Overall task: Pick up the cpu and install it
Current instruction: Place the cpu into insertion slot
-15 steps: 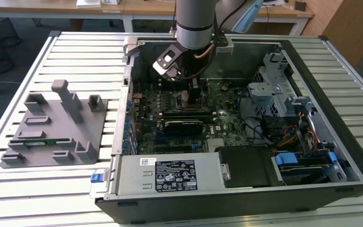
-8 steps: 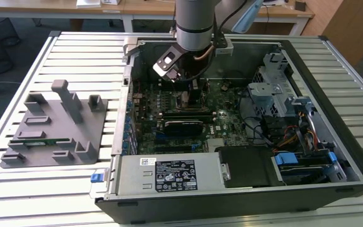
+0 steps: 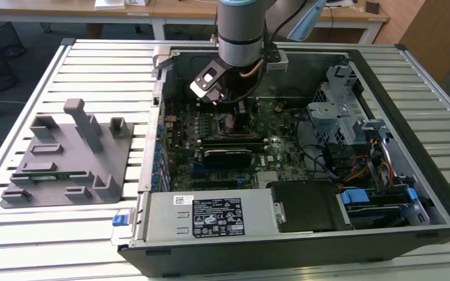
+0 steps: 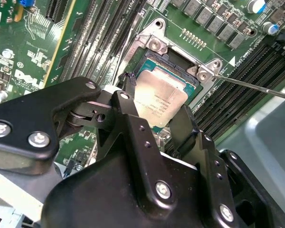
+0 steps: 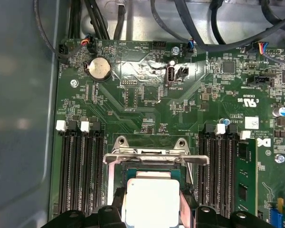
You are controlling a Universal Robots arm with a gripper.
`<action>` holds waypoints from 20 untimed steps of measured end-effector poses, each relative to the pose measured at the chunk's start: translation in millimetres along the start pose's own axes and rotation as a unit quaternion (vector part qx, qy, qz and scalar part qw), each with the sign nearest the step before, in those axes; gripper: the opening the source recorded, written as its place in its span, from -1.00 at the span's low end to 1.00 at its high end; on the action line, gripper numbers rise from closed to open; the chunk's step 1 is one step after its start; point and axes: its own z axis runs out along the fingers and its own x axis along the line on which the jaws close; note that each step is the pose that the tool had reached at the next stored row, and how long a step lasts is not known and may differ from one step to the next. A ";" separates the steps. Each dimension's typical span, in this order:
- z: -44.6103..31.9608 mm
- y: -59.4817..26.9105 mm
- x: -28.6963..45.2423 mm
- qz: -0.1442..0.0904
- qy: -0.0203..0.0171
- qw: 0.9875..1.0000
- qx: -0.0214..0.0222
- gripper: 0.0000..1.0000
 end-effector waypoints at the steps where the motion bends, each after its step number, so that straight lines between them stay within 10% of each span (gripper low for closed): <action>1: 0.8 0.0 0.1 0.000 0.000 1.000 0.000 0.07; 20: 7.6 0.8 0.8 0.001 0.001 1.000 0.000 0.07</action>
